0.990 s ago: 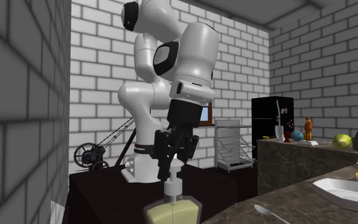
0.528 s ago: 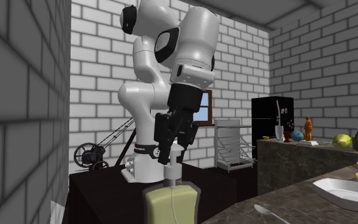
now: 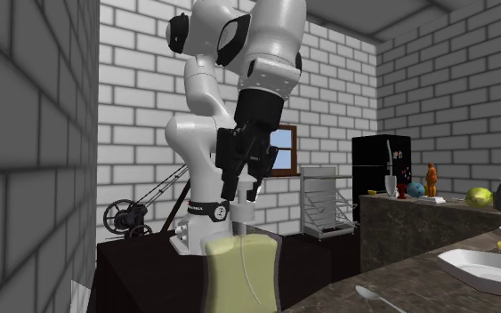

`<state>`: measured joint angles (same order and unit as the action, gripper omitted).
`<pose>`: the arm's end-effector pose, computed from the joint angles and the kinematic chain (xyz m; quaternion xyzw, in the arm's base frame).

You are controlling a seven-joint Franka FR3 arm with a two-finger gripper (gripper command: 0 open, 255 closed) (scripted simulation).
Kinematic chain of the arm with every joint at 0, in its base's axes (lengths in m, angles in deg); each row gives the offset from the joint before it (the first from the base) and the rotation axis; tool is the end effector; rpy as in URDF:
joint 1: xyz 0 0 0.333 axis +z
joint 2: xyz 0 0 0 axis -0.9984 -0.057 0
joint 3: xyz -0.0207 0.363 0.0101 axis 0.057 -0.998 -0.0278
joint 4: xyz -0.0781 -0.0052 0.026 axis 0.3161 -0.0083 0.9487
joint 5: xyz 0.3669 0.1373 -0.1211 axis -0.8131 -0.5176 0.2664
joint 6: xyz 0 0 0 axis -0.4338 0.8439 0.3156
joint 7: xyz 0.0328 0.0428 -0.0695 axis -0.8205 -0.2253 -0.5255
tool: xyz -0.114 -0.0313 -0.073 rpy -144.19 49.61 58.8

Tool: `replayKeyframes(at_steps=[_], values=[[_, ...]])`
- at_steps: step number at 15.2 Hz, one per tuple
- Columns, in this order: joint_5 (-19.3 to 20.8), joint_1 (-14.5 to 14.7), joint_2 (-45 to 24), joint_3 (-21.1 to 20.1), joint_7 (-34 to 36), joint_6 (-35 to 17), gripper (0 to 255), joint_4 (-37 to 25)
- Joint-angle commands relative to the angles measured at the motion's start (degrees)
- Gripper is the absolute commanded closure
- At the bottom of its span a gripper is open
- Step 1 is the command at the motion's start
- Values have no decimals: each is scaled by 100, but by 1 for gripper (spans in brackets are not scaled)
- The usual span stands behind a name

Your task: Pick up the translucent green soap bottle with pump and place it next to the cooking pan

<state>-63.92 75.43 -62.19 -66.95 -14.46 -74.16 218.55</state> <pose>0.3316 -0.1130 0.3554 0.9861 0.1221 -0.0770 0.0819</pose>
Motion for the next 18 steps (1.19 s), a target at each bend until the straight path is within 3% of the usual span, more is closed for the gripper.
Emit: replayKeyframes(at_steps=[1,18], values=[[-32,11,109,-5,-44,188,255,-80],[-244,78,718,-85,-350,1678,255,-985]])
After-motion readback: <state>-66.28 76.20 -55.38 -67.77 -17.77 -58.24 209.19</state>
